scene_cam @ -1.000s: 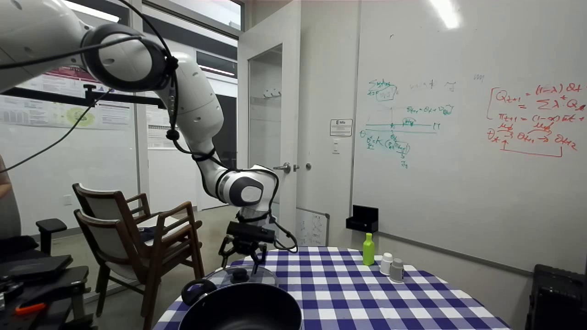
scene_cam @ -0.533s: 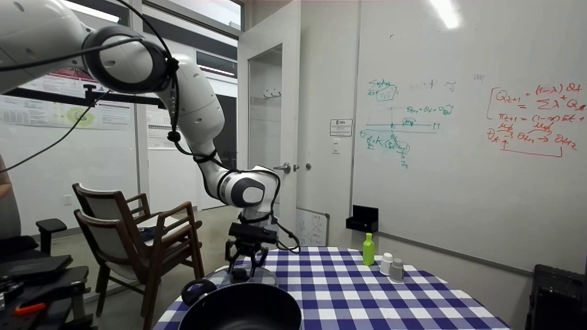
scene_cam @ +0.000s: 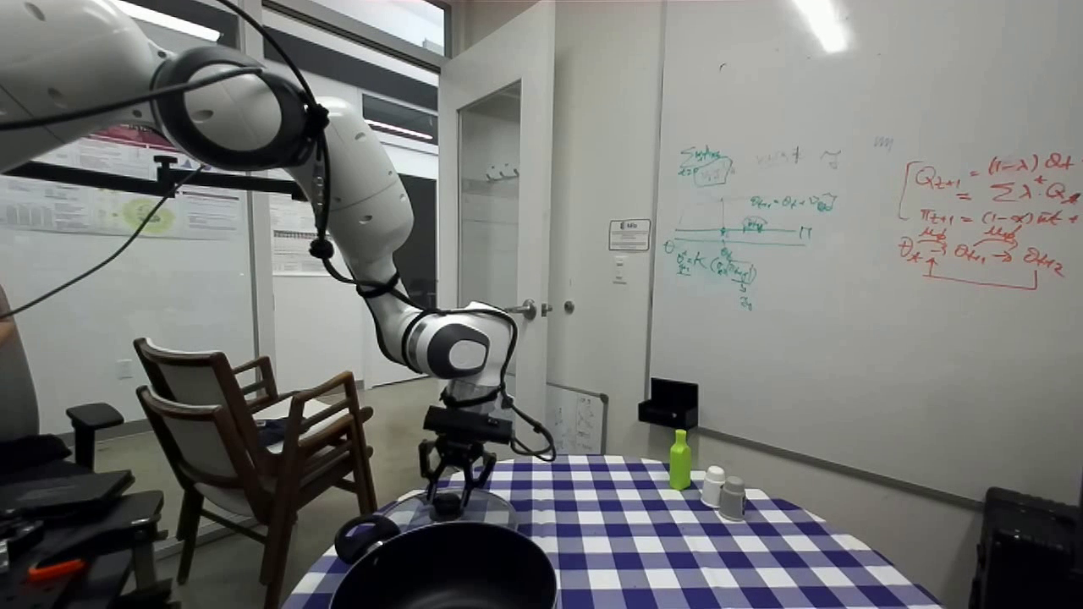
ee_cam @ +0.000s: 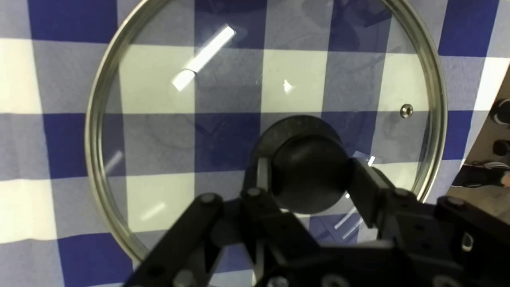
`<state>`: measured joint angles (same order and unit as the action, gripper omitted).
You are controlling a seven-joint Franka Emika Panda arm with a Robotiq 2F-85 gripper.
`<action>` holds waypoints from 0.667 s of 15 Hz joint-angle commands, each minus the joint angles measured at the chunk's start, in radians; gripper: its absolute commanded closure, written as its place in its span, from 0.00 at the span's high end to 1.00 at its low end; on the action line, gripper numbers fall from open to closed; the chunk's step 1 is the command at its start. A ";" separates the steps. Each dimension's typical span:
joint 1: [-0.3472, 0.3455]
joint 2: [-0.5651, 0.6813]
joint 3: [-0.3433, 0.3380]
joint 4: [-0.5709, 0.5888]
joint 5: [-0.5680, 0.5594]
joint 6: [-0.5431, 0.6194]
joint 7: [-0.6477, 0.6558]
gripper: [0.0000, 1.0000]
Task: Put the glass lid on the black pot
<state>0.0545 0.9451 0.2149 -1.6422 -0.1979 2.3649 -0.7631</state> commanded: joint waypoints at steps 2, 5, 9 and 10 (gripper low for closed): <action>0.026 -0.041 -0.040 -0.014 -0.033 0.022 0.034 0.25; 0.036 -0.086 -0.060 -0.037 -0.055 0.031 0.046 0.25; 0.049 -0.152 -0.073 -0.055 -0.092 0.027 0.066 0.25; 0.054 -0.173 -0.078 -0.064 -0.104 0.026 0.073 0.25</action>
<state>0.0814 0.8638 0.1605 -1.6515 -0.2674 2.3920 -0.7276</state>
